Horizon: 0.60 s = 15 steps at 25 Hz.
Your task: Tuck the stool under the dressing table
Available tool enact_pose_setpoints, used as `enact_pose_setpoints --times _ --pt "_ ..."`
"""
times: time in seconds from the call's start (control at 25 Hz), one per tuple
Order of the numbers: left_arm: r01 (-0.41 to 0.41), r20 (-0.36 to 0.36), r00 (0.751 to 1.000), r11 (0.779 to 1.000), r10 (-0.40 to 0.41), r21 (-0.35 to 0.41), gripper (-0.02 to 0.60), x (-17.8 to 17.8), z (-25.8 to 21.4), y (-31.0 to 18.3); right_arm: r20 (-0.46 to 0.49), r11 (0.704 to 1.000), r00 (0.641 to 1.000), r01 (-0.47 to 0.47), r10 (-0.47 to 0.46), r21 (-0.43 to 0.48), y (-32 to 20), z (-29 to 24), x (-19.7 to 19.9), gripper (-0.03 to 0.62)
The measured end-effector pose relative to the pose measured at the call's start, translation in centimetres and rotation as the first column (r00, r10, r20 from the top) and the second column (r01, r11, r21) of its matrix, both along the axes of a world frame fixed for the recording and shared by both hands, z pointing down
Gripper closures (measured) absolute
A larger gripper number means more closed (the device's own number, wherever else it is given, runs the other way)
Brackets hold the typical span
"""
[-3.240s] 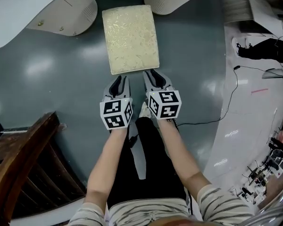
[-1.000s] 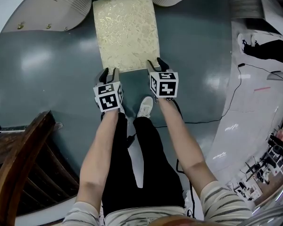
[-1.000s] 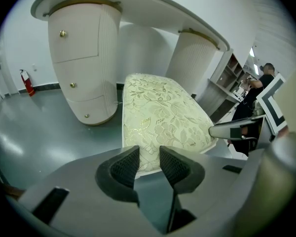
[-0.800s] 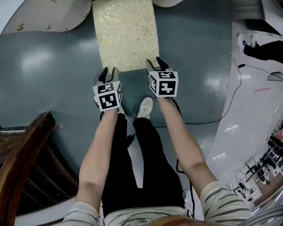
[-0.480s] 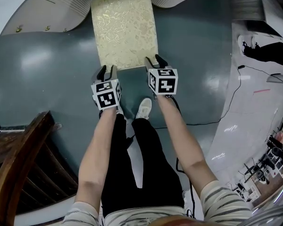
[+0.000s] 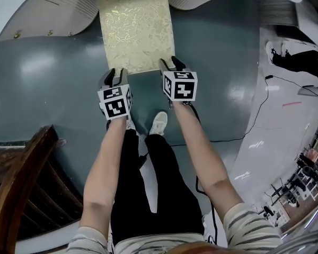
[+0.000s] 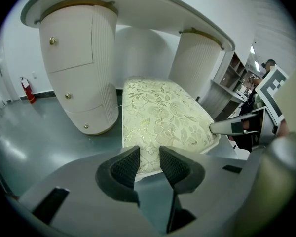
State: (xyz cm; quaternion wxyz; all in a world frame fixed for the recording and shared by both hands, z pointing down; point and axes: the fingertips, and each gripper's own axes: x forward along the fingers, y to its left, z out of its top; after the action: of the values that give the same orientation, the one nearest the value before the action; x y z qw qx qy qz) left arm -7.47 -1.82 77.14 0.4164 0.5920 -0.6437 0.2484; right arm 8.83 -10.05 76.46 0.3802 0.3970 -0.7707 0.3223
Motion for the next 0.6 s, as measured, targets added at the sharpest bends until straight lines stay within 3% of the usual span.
enact_pose_setpoints --times 0.2,0.6 --pt "0.001 0.007 1.0 1.0 -0.001 -0.005 0.454 0.0 -0.1 0.0 0.005 1.0 1.0 0.006 -0.006 -0.018 0.1 0.0 -0.1 0.404" --pt "-0.019 0.006 1.0 1.0 0.019 -0.016 0.454 -4.0 -0.1 -6.0 0.0 0.999 1.0 0.008 -0.008 -0.032 -5.6 0.0 -4.1 0.405"
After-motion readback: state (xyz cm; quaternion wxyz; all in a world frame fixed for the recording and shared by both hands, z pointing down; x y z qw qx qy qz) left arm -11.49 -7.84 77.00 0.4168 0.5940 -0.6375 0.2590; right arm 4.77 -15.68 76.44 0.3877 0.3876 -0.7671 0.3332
